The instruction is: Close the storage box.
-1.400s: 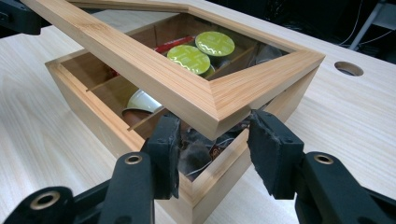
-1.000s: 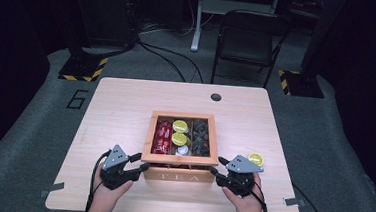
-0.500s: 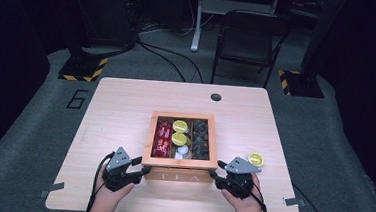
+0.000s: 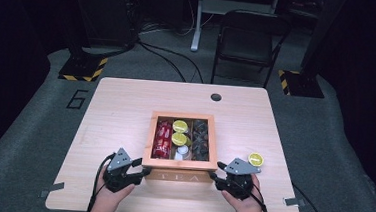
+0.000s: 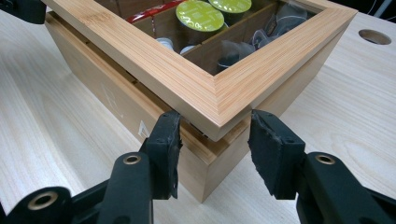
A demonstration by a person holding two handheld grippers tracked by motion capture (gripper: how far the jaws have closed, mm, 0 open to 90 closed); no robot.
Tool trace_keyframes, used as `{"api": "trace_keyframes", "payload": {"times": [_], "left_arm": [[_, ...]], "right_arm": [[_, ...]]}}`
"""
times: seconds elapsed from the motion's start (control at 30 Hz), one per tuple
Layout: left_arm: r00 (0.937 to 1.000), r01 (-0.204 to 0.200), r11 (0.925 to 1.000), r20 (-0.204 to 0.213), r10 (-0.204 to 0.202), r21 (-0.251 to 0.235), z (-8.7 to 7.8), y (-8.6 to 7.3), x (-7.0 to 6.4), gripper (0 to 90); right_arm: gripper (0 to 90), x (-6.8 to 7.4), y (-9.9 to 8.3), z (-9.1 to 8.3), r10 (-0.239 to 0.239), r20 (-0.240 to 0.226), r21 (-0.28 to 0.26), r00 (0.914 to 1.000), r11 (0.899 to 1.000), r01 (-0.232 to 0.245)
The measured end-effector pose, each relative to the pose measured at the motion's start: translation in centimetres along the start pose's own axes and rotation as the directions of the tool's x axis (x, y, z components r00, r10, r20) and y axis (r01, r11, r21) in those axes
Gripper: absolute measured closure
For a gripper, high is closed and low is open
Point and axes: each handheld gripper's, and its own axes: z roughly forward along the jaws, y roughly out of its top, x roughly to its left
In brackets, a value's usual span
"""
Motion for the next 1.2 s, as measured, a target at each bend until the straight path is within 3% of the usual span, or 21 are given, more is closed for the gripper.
{"api": "trace_keyframes", "payload": {"times": [0.4,0.67,1.0,1.17,1.2], "left_arm": [[0.9999,-0.007,0.9998,-0.007,0.007,0.019,0.2,-0.3,-0.1,52.9],[0.9999,-0.009,0.9998,-0.011,0.009,0.02,0.16,-0.45,-0.15,52.7],[0.9999,0.012,0.9996,0.003,-0.012,0.027,-0.13,-0.6,-0.22,51.9],[0.9998,0.01,0.9994,-0.016,-0.009,0.032,-0.2,-0.77,-0.32,51.4],[0.9997,0.023,0.9996,-0.006,-0.023,0.016,-0.36,-0.77,-0.26,51.1]], "right_arm": [[52.0,-0.06,-0.16,0.46,-0.003,-0.004,0.031,1.0,1.0,0.003],[52.0,-0.08,-0.22,0.76,0.02,-0.011,0.045,0.9997,0.999,-0.02],[51.8,-0.06,-0.24,0.78,0.022,-0.027,0.057,0.9994,0.998,-0.02],[51.5,-0.07,-0.27,0.67,0.037,-0.032,0.072,0.9988,0.997,-0.035],[51.1,-0.11,-0.29,0.62,0.038,-0.027,0.08,0.9989,0.996,-0.036]]}}
